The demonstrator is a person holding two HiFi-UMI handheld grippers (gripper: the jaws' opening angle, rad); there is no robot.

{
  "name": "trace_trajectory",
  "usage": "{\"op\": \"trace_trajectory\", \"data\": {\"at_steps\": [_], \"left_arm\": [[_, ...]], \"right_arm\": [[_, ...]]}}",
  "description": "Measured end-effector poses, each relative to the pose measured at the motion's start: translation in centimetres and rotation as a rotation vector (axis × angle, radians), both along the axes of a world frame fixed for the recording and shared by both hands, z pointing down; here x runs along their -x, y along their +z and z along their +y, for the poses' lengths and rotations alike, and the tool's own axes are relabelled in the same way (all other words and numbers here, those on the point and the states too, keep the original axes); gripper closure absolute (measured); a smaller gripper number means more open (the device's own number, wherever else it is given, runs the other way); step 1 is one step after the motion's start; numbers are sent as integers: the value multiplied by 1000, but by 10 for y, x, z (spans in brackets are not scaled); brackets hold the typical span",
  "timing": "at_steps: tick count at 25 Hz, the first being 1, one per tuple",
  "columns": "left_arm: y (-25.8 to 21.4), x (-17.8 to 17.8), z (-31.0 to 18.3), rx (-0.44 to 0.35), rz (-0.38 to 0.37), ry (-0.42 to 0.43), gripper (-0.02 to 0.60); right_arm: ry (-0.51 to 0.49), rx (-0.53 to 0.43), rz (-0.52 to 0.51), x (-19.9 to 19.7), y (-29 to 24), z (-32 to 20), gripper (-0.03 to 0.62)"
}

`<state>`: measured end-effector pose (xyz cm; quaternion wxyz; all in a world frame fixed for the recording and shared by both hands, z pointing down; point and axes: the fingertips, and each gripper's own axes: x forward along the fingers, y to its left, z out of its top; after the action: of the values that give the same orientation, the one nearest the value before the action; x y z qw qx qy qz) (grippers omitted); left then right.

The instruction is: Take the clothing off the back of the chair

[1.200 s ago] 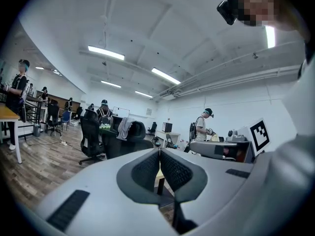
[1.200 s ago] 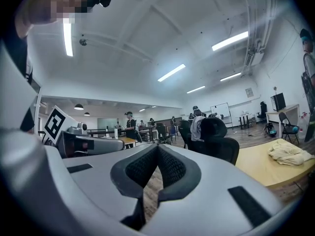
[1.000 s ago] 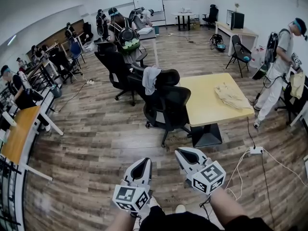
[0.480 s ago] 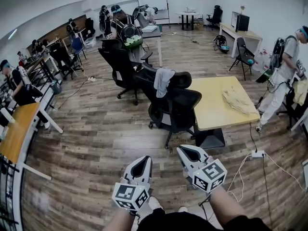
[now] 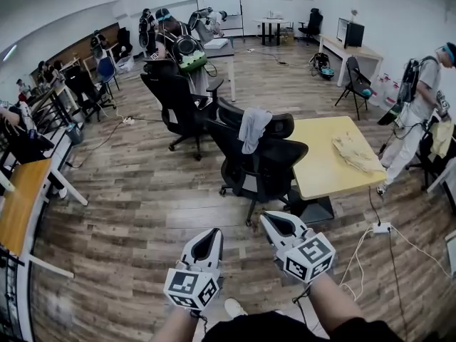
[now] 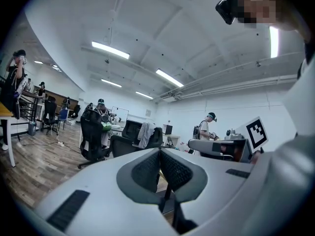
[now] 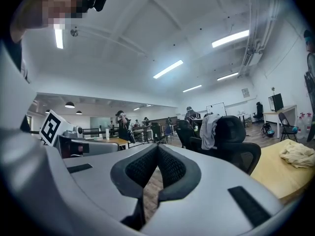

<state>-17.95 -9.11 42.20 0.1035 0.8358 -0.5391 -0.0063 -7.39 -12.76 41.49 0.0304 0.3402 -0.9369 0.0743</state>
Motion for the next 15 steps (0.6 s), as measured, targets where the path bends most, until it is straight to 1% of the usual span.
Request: {"op": "trace_trajectory", "data": {"at_steps": [6,11,15], "left_arm": [[-3,31,-20,-12,-1,40,563],[-7,47,-32,-18,2,81,563],[-10,57,-38,-24,21,99,562]], "right_arm": [[41,-11,-1,32,-7,-18,582],[66,-31,10,50,-14,-29,582],[80,-37,20,60,-16,-33,582]]}}
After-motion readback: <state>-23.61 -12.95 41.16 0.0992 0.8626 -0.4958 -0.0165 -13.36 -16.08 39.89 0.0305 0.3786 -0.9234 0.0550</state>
